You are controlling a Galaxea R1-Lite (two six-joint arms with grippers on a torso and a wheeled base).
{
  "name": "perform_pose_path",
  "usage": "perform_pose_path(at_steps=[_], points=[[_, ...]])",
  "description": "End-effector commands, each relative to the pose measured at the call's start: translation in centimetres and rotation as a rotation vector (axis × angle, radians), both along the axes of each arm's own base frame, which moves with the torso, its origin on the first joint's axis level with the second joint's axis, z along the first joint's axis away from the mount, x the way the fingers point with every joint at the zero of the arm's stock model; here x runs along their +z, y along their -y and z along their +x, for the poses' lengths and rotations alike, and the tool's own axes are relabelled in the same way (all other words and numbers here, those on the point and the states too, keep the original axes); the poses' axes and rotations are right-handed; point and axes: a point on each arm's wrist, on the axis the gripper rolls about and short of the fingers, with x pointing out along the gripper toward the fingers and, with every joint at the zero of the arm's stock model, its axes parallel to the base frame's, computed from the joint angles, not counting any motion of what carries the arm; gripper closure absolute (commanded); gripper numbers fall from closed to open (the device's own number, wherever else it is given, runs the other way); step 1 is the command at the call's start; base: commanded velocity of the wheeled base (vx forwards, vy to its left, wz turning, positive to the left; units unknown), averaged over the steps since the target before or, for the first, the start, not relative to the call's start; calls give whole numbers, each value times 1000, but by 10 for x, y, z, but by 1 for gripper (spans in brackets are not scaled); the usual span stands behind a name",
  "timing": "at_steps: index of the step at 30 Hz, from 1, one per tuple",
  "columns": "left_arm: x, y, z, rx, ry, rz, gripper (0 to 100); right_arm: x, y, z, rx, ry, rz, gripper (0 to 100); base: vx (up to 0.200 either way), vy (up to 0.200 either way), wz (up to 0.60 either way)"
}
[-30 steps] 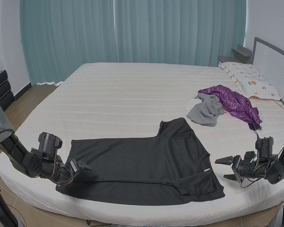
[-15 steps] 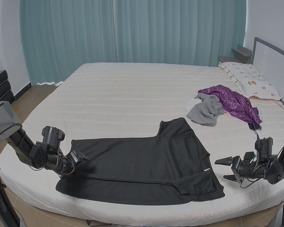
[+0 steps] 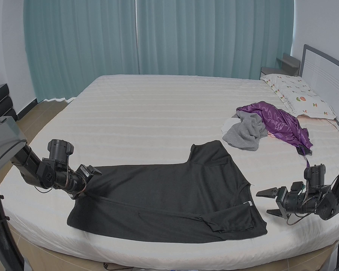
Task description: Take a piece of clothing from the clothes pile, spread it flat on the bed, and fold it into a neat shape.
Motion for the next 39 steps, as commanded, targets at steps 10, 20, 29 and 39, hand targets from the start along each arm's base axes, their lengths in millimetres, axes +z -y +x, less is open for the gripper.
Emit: perform_pose_path(at_steps=[10, 20, 29, 39], points=[[11, -7, -22, -37, -19, 10, 0, 0, 0, 0, 0, -2, 0, 0, 0, 0, 0], [22, -24, -26, -73, -16, 27, 0, -1, 0, 0, 1, -2, -2, 0, 0, 0, 0], [-6, -35, -10, -99, -54, 78, 0, -1, 0, 0, 1, -2, -2, 0, 0, 0, 0], [-14, -41, 4, -82, -55, 97, 0, -3, -1, -2, 4, -12, -3, 0, 0, 0, 0]])
